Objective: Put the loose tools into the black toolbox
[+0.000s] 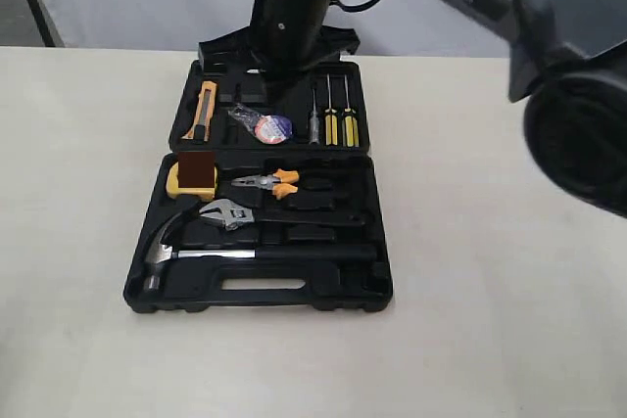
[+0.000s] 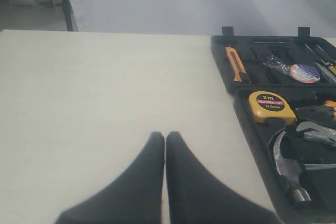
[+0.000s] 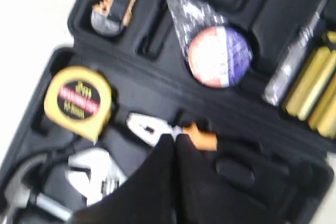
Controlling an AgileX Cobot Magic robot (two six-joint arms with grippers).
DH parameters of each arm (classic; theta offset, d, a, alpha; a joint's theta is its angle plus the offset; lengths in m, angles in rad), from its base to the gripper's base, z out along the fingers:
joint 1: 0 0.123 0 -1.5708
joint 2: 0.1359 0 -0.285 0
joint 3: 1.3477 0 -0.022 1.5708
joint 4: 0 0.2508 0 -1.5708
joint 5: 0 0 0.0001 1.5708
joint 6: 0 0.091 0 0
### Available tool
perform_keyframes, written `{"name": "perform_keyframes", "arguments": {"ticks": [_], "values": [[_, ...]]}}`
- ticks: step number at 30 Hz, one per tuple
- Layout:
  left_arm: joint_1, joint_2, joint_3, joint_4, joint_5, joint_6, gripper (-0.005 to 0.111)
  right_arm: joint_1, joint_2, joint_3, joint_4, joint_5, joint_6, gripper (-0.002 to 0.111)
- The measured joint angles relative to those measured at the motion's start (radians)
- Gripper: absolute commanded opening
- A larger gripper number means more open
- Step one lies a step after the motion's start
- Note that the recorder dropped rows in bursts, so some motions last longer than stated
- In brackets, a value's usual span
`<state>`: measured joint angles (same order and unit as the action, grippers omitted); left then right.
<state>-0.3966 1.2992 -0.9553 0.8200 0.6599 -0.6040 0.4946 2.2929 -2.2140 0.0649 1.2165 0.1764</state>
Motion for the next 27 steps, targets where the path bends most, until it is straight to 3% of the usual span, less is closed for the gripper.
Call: {"name": "perform_keyframes", "arguments": {"ticks": [7,15,22,27], "values": [[0.000,0.000,0.000,0.000,0.000,0.000,0.001,-0.081,-0.326,0.432,0.005,-0.015,-0.022,0.000],[0.000,0.000,0.000,0.000,0.000,0.000,0.001,-0.289,-0.795,0.913,-0.001,-0.136,-0.018,0.000],[0.000,0.000,0.000,0.000,0.000,0.000,0.001,-0.440,-1.130,1.188,-0.074,-0.161,0.021,0.000],[0.000,0.000,0.000,0.000,0.000,0.000,0.001,-0.453,-1.385,1.366,-0.200,-0.185,0.087,0.000]]}}
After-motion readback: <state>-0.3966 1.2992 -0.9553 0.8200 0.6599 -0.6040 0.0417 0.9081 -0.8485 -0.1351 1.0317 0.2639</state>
